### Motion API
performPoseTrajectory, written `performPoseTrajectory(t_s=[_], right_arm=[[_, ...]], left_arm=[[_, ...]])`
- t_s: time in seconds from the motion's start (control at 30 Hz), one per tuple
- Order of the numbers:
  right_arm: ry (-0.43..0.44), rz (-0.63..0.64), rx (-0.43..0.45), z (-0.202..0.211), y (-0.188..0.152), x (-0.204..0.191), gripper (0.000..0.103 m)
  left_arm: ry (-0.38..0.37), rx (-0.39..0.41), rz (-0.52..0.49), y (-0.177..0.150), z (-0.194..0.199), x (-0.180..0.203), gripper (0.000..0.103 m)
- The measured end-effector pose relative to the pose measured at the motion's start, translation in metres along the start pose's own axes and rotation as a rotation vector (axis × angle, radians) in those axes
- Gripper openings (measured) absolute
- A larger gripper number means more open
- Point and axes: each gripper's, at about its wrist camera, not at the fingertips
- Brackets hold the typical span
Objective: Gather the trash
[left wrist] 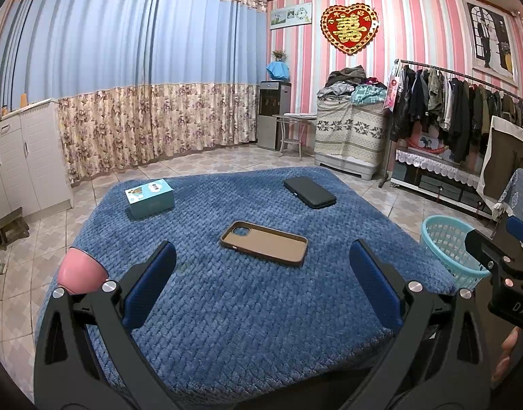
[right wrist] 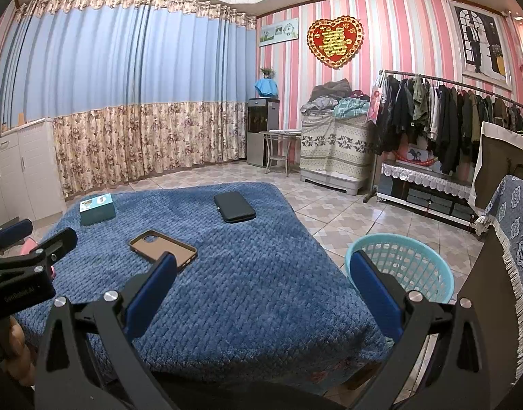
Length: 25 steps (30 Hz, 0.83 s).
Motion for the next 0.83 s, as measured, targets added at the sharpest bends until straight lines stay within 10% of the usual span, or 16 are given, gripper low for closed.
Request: performPoseTrajectory(t_s=[0.83], right_arm=[[-0.003,-0.001,0.0,0.0,0.0,0.0,0.099]], left_arm=[[-0.005,0.014,-0.02,0.012,0.001,-0.002,0.098]])
Point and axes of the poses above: each gripper's, at about its wrist camera, not at the fingertips, and z roughly against the way its jaws point, x to its right, y to its top, and after that the axes turned 1 degree about -x, right-handed
